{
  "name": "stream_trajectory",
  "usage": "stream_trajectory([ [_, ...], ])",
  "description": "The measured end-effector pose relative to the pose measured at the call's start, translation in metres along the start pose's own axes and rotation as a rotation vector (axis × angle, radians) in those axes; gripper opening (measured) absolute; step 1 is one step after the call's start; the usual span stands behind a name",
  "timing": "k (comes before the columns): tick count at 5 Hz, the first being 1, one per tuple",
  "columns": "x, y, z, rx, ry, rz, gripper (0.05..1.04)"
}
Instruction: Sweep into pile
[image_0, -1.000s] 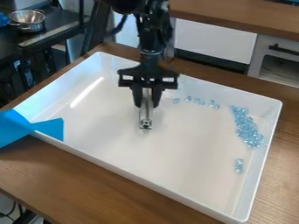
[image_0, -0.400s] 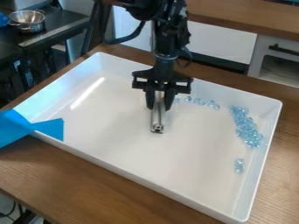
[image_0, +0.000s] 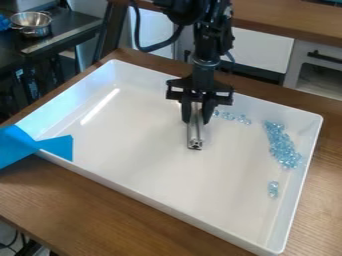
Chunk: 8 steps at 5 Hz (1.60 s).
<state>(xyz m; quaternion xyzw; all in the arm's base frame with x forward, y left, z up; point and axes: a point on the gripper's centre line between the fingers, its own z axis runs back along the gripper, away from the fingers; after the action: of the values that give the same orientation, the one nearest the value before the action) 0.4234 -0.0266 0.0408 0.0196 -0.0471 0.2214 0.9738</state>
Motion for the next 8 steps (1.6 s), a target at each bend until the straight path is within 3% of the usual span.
stream_trajectory([
  [3,-0.033,-0.049,0.004,-0.045,0.047,-0.093,0.376],
  [7,-0.060,-0.095,0.009,-0.133,0.062,-0.236,0.376],
  [8,-0.069,-0.101,0.011,-0.147,0.096,-0.248,0.376],
])
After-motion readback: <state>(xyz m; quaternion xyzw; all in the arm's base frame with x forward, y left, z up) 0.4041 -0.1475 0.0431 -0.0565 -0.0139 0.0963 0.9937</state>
